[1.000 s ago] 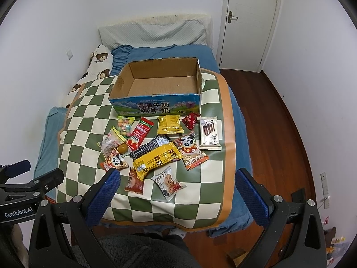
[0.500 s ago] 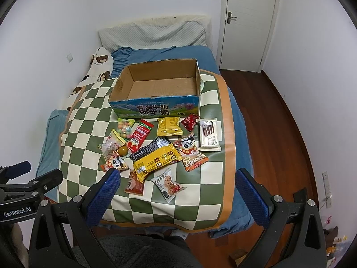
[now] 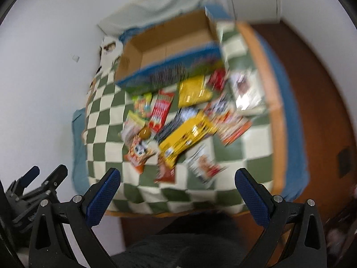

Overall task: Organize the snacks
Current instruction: 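Grasp the clear bun bag with left tool while right tool grasps black-yellow bag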

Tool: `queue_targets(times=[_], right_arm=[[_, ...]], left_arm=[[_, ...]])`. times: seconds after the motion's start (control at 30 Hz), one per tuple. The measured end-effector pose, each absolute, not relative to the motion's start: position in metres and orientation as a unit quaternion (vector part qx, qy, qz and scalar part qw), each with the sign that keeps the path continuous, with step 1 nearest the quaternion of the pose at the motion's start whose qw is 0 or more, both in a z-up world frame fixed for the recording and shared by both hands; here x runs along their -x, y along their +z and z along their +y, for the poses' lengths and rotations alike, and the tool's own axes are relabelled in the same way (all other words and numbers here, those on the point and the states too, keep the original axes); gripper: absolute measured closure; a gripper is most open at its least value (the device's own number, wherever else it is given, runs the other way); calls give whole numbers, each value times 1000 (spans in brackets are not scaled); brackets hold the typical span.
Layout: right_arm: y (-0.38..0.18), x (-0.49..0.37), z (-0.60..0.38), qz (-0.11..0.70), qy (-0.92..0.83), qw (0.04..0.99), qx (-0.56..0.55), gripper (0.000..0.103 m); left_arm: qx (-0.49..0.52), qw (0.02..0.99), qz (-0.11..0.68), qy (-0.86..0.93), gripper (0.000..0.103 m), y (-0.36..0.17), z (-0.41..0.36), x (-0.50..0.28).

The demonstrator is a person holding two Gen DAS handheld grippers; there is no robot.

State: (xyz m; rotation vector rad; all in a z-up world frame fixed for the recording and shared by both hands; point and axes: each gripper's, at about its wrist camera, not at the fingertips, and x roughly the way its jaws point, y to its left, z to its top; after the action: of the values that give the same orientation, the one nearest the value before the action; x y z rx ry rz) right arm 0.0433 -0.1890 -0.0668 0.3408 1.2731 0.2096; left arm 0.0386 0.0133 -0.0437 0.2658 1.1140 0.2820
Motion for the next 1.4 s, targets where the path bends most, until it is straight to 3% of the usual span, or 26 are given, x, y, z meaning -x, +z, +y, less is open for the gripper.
queue_targets(times=[0.27, 0.63, 0.83, 0.93, 1.0, 1.1, 1.4], right_arm=[[-175, -100, -155, 644, 63, 726, -231, 0], [-261, -168, -128, 637, -98, 695, -318, 0], [-301, -192, -104, 665, -161, 671, -285, 1], [-311, -198, -95, 667, -175, 678, -254, 11], [-308, -198, -84, 665, -166, 693, -223, 15], [-304, -198, -68, 669, -142, 709, -171, 19], [-299, -199, 10, 668, -7, 742, 58, 20]], left_arm=[[-217, 804, 545, 93, 0, -114, 48, -103], [-250, 743, 619, -46, 0, -219, 59, -202], [-262, 716, 638, -106, 0, -261, 50, -215], [-242, 716, 642, -132, 17, -270, 49, -220], [-219, 715, 649, -139, 39, -272, 53, -225], [-167, 723, 659, -125, 44, -268, 73, -232], [-7, 707, 706, -28, 45, -275, 170, -241]])
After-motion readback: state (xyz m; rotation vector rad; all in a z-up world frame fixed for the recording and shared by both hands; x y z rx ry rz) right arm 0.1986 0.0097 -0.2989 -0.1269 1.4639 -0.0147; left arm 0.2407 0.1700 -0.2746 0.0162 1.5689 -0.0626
